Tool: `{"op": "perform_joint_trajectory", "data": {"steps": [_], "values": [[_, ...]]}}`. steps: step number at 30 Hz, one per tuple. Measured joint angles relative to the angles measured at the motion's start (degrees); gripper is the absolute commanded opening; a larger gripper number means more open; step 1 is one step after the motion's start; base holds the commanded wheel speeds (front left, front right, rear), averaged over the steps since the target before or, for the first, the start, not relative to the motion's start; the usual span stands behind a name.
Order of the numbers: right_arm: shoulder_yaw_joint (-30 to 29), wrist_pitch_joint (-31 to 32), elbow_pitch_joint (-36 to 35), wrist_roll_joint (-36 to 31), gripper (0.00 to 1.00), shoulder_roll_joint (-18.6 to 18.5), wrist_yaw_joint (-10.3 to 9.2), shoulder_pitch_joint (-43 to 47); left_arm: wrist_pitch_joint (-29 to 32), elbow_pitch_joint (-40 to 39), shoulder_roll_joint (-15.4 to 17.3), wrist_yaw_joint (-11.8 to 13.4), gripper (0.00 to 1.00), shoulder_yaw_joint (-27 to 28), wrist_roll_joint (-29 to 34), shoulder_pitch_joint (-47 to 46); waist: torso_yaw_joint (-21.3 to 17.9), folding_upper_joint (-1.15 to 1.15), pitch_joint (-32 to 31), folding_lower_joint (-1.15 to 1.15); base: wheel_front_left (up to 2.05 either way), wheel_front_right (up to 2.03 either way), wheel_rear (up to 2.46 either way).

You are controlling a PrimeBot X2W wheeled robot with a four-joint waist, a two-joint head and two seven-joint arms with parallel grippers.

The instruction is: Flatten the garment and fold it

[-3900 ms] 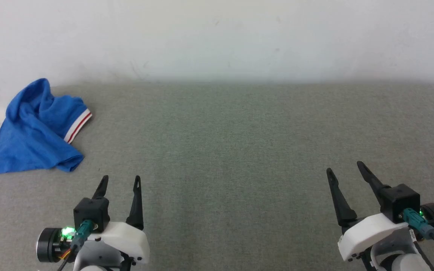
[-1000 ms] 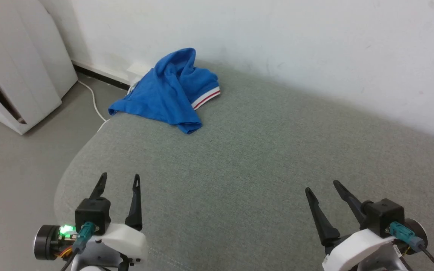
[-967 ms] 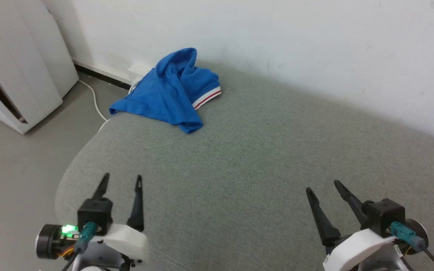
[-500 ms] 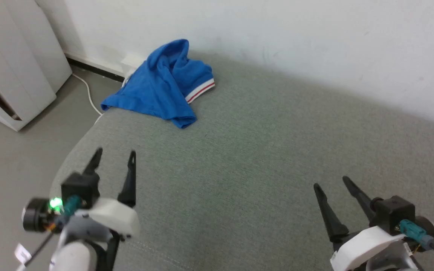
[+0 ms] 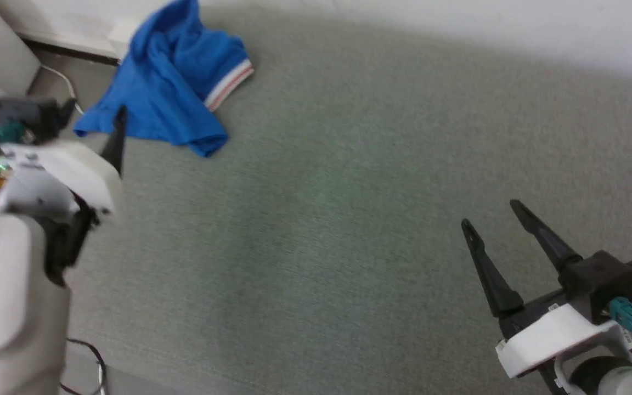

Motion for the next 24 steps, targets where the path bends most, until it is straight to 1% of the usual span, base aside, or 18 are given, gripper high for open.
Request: {"op": "perform_joint_trajectory", "data": {"steps": [4, 8, 12, 15, 18, 24], "values": [[-0.5, 1.1, -4.1, -0.3, 1.00, -0.8, 0.00, -1.0, 5.6, 6.4, 3.5, -1.3, 1.00, 0.0, -2.7, -7.3, -2.3, 0.00, 4.3, 0.00, 0.00, 0.00, 0.00], [-1.0, 1.9, -7.5, -0.5, 1.00, -1.5, 0.00, -2.4, 10.9, 12.8, 6.6, -1.9, 1.00, -1.0, -5.0, -14.7, -4.6, 0.00, 8.5, 0.01, 0.00, 0.00, 0.00], [-1.3, 2.3, -10.1, -0.7, 1.00, -1.6, -0.01, -4.1, 14.7, 18.7, 9.5, -1.9, 1.00, -0.8, -7.6, -20.6, -7.2, 0.00, 12.5, 0.01, 0.00, 0.00, 0.00], [-1.5, 2.3, -11.9, -0.8, 1.00, -1.6, 0.00, -4.9, 16.1, 22.7, 11.6, -2.0, 1.00, 0.1, -9.4, -24.3, -9.1, 0.00, 15.3, 0.00, 0.00, 0.00, 0.00], [-1.9, 2.3, -13.3, -0.9, 1.00, -1.5, 0.00, -5.5, 16.9, 25.6, 13.4, -2.0, 1.00, -0.3, -10.1, -26.8, -11.0, 0.00, 17.9, 0.00, 0.00, 0.00, 0.00], [-2.6, 2.1, -15.0, -1.3, 1.00, -1.4, 0.00, -5.6, 19.2, 32.0, 15.2, -1.9, 1.00, -0.3, -10.7, -28.2, -14.6, 0.00, 22.4, 0.00, 0.00, 0.00, 0.00]]}}
